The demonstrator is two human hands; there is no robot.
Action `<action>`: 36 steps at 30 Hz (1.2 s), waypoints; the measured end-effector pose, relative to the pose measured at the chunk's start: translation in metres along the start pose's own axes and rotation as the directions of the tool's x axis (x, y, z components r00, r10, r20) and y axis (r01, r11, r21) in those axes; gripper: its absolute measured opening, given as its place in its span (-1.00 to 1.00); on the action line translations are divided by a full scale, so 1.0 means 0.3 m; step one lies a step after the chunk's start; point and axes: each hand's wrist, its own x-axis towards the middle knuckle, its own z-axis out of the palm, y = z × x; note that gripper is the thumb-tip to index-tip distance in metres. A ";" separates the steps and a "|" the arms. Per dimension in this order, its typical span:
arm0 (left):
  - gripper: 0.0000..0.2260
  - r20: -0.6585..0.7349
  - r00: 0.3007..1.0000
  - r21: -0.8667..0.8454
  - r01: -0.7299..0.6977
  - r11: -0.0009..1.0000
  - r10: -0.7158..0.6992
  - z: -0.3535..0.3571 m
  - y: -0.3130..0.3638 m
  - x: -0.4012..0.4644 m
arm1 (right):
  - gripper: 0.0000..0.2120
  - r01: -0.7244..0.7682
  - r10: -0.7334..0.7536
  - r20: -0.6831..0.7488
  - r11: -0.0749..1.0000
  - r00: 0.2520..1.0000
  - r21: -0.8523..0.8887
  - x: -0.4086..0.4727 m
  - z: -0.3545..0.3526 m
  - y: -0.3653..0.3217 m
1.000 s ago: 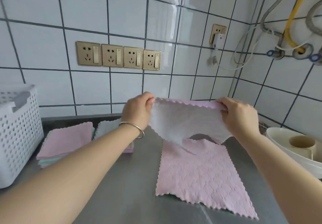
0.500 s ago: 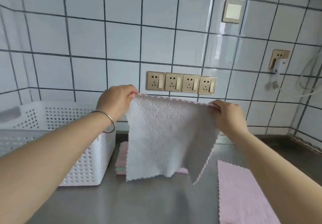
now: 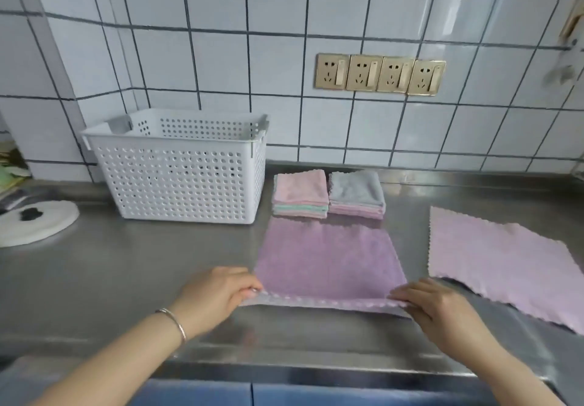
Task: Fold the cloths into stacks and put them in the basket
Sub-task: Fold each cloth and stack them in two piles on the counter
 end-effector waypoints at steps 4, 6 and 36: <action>-0.72 0.055 0.998 -0.052 0.025 0.998 -0.022 0.078 0.024 -0.084 | -0.59 -0.131 0.117 0.160 0.988 0.980 0.081 -0.135 0.075 -0.020; -0.79 0.045 0.998 -0.065 0.039 0.997 -0.036 0.097 0.019 -0.118 | -0.50 -0.153 0.129 0.201 0.982 0.971 0.109 -0.160 0.073 -0.053; -0.82 0.173 0.739 -0.252 0.672 0.696 -0.651 0.115 0.015 0.289 | -0.82 -0.803 0.717 0.364 0.555 0.595 0.219 0.180 0.031 0.052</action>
